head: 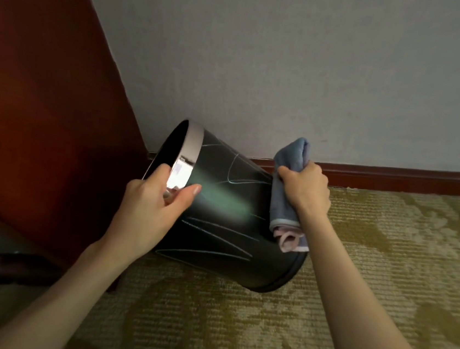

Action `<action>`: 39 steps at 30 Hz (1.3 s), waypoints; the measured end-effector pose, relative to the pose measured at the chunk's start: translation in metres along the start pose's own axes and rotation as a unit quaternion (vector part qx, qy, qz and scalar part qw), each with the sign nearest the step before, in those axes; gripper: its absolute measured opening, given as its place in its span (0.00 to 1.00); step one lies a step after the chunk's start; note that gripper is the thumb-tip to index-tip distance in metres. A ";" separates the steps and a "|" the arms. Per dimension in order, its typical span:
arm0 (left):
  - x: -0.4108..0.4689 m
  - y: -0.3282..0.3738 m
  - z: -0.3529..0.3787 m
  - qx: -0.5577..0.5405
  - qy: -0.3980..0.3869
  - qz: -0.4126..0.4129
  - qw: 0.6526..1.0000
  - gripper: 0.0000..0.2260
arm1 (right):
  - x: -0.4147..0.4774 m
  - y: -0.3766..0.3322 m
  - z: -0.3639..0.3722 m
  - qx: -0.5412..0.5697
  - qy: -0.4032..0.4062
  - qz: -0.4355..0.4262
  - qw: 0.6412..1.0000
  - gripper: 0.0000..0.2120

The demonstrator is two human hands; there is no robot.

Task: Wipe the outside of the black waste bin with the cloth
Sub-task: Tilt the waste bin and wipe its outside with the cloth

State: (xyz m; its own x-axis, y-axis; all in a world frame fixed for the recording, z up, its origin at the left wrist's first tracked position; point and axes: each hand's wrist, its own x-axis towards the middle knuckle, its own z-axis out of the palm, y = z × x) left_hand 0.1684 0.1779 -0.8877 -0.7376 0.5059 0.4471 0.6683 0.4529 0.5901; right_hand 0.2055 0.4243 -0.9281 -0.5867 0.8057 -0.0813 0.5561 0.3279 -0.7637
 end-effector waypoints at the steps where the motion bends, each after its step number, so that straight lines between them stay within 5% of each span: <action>1: -0.003 0.002 0.000 -0.009 -0.002 0.010 1.000 0.19 | 0.006 0.000 -0.001 -0.006 -0.014 0.006 1.000 0.18; 7: -0.002 0.006 0.004 -0.017 0.003 0.032 0.999 0.14 | 0.028 -0.002 -0.002 -0.021 -0.061 0.033 0.997 0.22; 12: 0.007 0.010 0.013 0.019 0.018 0.022 0.999 0.16 | 0.013 -0.004 -0.001 -0.021 -0.004 0.019 1.000 0.20; 23: 0.035 0.016 0.019 0.074 0.011 -0.007 0.997 0.20 | -0.097 -0.002 0.021 0.179 0.191 -0.076 0.962 0.12; 39: 0.017 0.007 0.006 0.012 -0.003 -0.018 1.000 0.18 | -0.034 -0.030 0.005 0.075 0.042 -0.070 0.994 0.13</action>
State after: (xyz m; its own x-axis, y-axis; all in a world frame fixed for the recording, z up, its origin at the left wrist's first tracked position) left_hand 0.1611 0.1942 -0.8806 -0.7612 0.4936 0.4207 0.6428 0.4882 0.5903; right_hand 0.2058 0.3850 -0.9051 -0.5966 0.7984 0.0815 0.3746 0.3668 -0.8515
